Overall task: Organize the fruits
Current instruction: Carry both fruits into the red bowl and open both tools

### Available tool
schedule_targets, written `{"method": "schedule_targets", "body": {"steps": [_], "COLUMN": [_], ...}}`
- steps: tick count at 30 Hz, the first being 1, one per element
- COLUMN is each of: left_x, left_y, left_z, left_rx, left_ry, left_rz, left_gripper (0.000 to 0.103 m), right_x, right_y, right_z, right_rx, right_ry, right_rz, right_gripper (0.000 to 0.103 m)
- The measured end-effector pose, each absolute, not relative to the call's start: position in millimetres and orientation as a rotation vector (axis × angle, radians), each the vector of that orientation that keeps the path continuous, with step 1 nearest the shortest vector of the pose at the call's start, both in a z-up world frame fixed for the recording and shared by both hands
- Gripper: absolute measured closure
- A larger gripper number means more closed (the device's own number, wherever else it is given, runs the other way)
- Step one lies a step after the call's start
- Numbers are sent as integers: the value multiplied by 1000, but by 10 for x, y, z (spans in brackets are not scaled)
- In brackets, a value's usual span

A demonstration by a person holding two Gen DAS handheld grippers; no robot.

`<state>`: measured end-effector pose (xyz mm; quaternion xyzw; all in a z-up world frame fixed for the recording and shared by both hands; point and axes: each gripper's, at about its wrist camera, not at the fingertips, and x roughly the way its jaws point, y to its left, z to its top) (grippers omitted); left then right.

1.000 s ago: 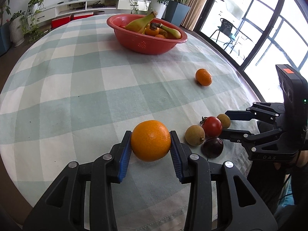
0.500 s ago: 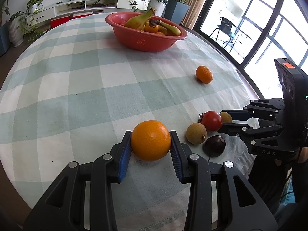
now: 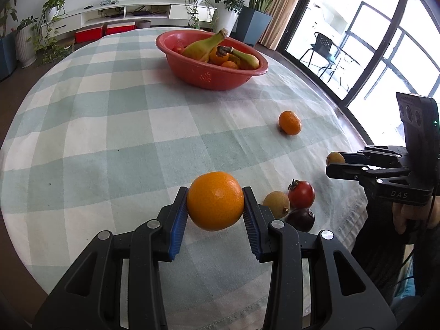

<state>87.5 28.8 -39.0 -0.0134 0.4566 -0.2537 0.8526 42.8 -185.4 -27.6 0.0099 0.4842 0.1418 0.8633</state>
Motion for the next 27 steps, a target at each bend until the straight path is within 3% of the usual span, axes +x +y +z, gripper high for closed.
{"method": "schedule_targets", "body": {"steps": [15, 21, 27], "left_x": [2005, 2603, 2992], "left_y": [153, -149, -451], "left_z": [782, 894, 653], "left_rx": [118, 183, 253], "left_ry": [775, 779, 822], "left_rz": [-483, -483, -491], "left_gripper": [67, 67, 67], "right_x": [1288, 1745, 2105], "right_y": [-2227, -2116, -2002], "right_z": [744, 856, 648], "right_rx": [149, 145, 137], "right_ry": [759, 733, 784], "right_rz": [291, 319, 330], "right_gripper": [74, 74, 74]}}
